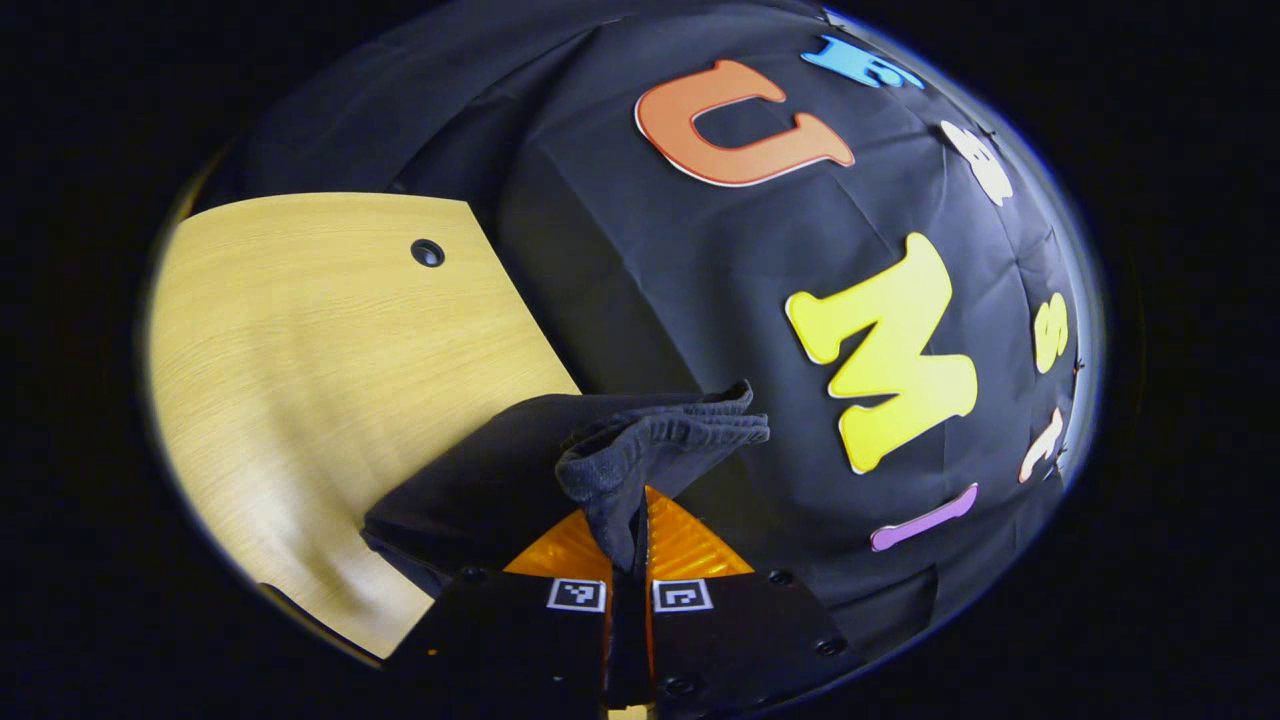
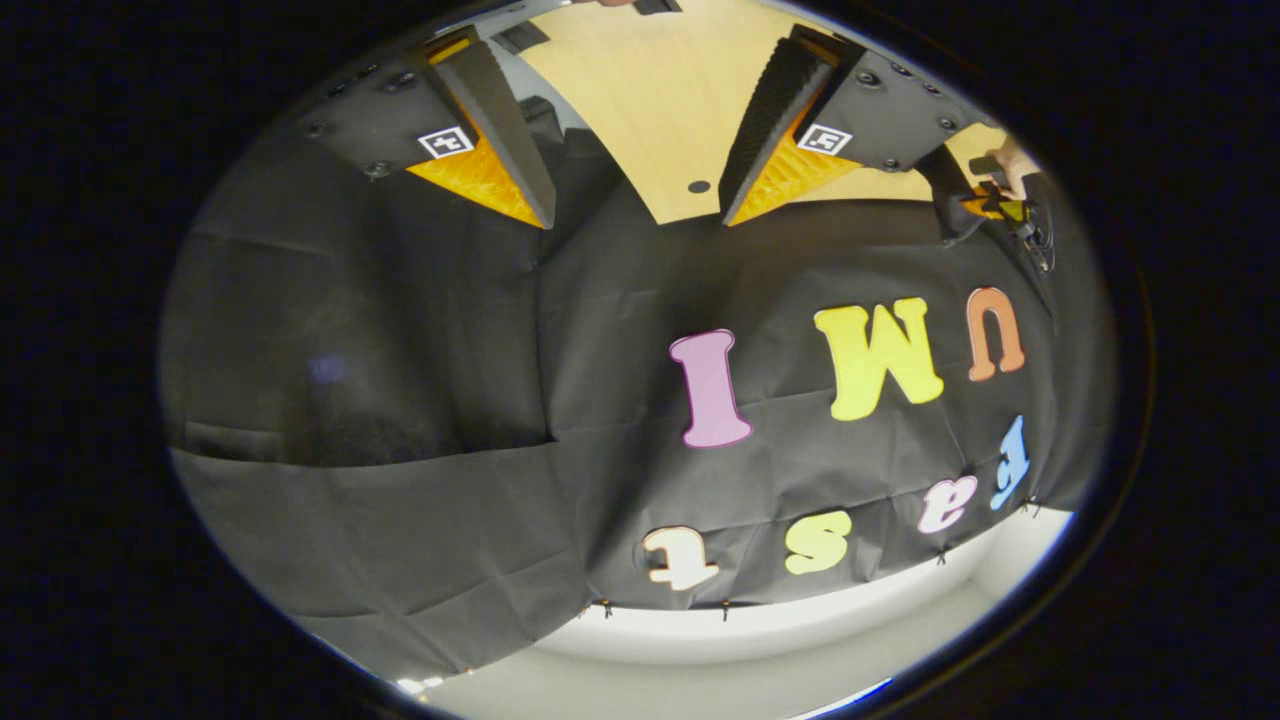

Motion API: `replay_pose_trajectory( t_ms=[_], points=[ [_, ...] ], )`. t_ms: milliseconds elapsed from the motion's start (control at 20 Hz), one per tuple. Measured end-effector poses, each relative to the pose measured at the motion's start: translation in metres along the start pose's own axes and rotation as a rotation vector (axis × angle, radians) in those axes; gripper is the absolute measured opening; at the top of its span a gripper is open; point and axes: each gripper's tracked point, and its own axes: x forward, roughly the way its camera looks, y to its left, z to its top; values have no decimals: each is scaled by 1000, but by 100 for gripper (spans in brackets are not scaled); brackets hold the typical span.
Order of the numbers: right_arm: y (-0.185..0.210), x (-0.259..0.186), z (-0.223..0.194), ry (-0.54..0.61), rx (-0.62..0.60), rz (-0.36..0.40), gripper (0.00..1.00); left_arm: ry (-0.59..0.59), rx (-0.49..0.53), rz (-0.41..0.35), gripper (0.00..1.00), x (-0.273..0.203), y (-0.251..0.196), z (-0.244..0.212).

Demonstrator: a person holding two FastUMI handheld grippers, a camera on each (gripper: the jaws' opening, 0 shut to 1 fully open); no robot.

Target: Grasp the waist and the cuffs of the jeans and fold them to make the two legs overlap; first hold the waist and fold one-third of the jeans toward the cuffs, then hold the cuffs and fold the remaining one-third in the same direction to finish folding.

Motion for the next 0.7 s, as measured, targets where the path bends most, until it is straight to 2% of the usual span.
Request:
replay_pose_trajectory(
  t_ms=[150, 250, 450, 550, 700],
  points=[
    [-2, -5, -1, 20, 3, -20, 100, 54, 36, -19, 3, 5, -10, -37],
    [-3, -7, 1, 27, -6, -36, 100, 93, 117, -9, 4, 14, -10, -66],
    [1, -12, 4, 37, -67, -54, 98, 189, 371, 38, 4, 38, 6, -132],
    [-3, -11, -4, 61, -85, -70, 100, 243, 465, 96, 4, 45, 30, -162],
    [-8, -14, -17, 102, -52, -91, 100, 239, 659, 137, 4, 50, 47, -181]
  ],
)
